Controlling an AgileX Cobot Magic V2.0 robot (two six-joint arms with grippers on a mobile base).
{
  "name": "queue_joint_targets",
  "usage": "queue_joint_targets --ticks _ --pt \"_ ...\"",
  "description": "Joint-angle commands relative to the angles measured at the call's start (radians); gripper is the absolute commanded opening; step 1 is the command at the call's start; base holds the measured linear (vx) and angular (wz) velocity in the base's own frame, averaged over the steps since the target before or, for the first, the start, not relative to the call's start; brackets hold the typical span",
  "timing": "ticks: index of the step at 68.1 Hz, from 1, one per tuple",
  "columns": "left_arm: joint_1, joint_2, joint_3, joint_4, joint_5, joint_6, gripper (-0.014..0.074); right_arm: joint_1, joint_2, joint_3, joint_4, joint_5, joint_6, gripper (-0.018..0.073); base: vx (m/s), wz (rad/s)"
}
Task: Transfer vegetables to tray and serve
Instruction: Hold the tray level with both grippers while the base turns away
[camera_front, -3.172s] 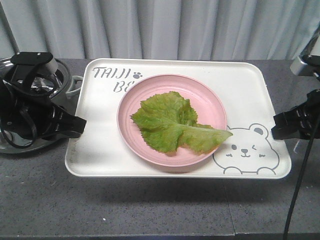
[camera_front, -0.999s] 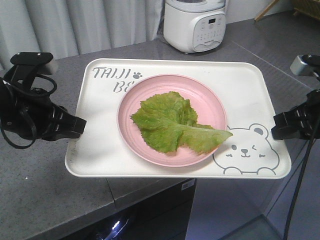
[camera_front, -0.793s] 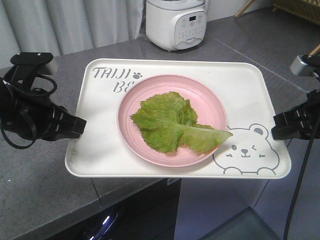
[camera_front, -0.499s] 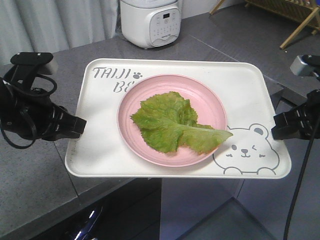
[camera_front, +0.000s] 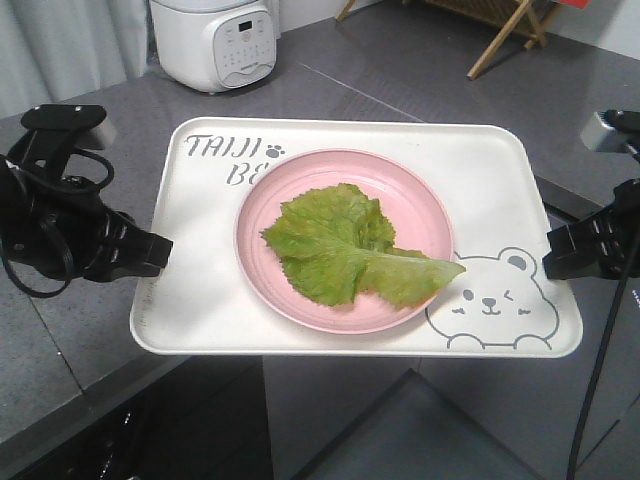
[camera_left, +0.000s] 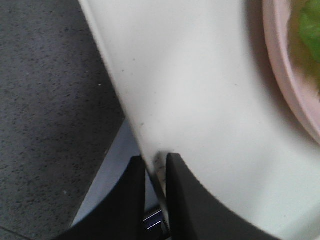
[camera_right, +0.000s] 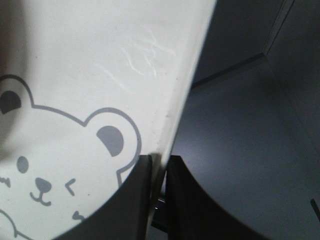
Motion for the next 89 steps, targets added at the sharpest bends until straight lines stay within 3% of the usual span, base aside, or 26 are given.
queue_joint_targets --ticks 1,89 --pt "-0.012 -0.033 -0.033 -0.067 -0.053 0.029 -0.0006 0.007 -0.035 -0.027 0.08 0.009 -0.053 -0.0004 -0.06 -0.27" --pt "-0.012 -0.033 -0.033 -0.067 -0.053 0.029 -0.0006 0.007 -0.035 -0.027 0.08 0.01 -0.053 -0.0004 -0.03 -0.3"
